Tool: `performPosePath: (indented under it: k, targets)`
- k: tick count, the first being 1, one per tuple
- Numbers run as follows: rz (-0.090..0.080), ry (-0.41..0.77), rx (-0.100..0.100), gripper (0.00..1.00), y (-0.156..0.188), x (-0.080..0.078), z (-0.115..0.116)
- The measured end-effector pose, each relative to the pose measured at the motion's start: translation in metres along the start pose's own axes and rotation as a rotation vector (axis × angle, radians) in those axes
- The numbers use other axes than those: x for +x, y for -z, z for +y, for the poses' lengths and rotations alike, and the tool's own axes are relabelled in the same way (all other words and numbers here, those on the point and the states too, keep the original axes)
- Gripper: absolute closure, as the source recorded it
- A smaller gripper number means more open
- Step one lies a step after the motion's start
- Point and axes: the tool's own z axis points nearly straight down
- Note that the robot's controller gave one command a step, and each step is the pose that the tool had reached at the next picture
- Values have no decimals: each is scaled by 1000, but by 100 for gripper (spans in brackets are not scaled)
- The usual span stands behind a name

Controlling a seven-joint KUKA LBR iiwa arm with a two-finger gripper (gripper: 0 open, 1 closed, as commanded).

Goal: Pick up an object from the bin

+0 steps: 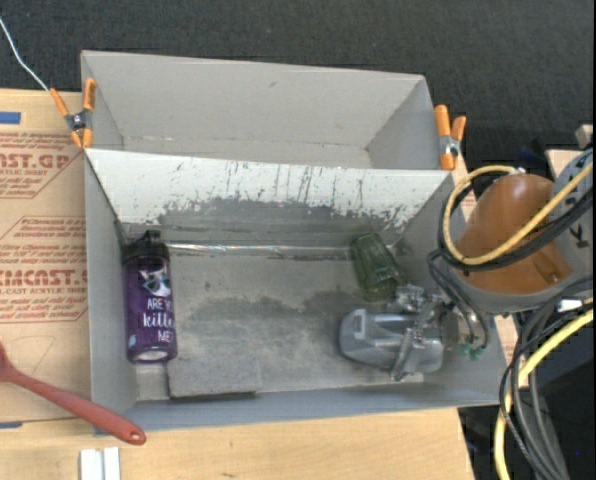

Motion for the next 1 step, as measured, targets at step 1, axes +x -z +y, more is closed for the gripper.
performPosePath:
  k: [1]
  targets:
    - [1, 1, 0, 100, 9, 0, 0]
